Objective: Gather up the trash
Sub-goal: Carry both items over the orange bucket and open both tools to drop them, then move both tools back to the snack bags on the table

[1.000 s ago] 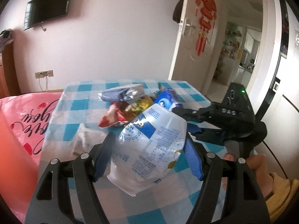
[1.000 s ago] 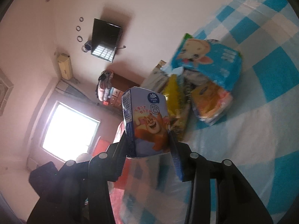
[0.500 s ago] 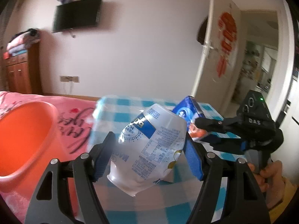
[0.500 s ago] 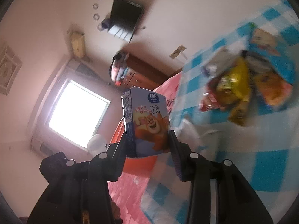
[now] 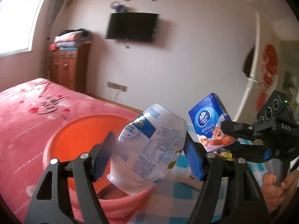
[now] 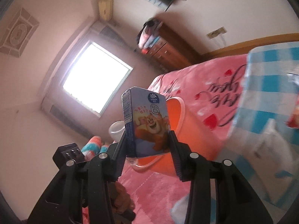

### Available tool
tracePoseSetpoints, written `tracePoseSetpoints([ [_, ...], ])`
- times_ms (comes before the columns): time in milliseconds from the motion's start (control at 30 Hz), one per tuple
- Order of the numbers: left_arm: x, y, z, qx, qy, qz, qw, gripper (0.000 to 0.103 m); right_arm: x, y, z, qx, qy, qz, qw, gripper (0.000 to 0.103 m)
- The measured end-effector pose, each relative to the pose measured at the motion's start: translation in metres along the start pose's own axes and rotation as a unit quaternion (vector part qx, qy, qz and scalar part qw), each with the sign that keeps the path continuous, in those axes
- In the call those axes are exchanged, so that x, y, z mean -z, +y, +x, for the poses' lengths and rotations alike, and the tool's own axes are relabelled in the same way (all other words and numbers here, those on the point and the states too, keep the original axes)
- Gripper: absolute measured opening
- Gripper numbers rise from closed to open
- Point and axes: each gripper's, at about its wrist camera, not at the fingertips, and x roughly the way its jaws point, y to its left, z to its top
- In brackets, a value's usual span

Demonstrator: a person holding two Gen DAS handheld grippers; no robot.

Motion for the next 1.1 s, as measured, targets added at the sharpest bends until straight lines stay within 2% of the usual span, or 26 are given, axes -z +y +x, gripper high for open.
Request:
tracePoseSetpoints([
  [233,0.003,0.036,0.016,-0.048,0.012,-0.046,0.9977,0.072,-0.006,0.020,0.069,-0.004,0.052,-0.008,0.999,0.047],
  [300,0.006,0.044,0.020,-0.058,0.021,-0.057,0.9965,0.072,-0.004,0.020,0.078,0.008,0.058,-0.010,0.998,0.051],
  [367,0.009,0.047,0.021,-0.071,0.026,-0.052,0.9958,0.079,-0.002,0.018,0.080,0.022,0.052,-0.010,0.998,0.062],
  [400,0.011,0.047,0.020,-0.077,0.023,-0.050,0.9955,0.084,0.001,0.016,0.077,0.023,0.049,-0.008,0.998,0.064],
  [467,0.013,0.049,0.019,-0.082,0.017,-0.046,0.9954,0.086,0.004,0.015,0.068,0.027,0.037,-0.008,0.999,0.076],
  [600,0.015,0.046,0.017,-0.090,0.009,-0.044,0.9949,0.088,0.008,0.017,0.042,0.058,0.002,-0.028,0.998,0.081],
  [667,0.018,0.041,0.011,-0.086,-0.005,-0.039,0.9955,0.091,0.012,0.020,0.026,0.085,-0.019,-0.050,0.995,0.089],
  [867,0.018,0.021,0.006,-0.062,-0.018,-0.018,0.9978,0.092,0.037,0.022,-0.007,0.176,-0.062,-0.119,0.975,0.090],
  [1033,0.022,0.002,0.007,-0.031,0.001,-0.016,0.9994,0.092,0.056,0.011,-0.023,0.211,-0.076,-0.135,0.965,0.094],
  [1100,0.026,-0.004,0.008,-0.031,0.012,-0.014,0.9994,0.092,0.062,0.002,-0.031,0.219,-0.080,-0.130,0.964,0.094],
])
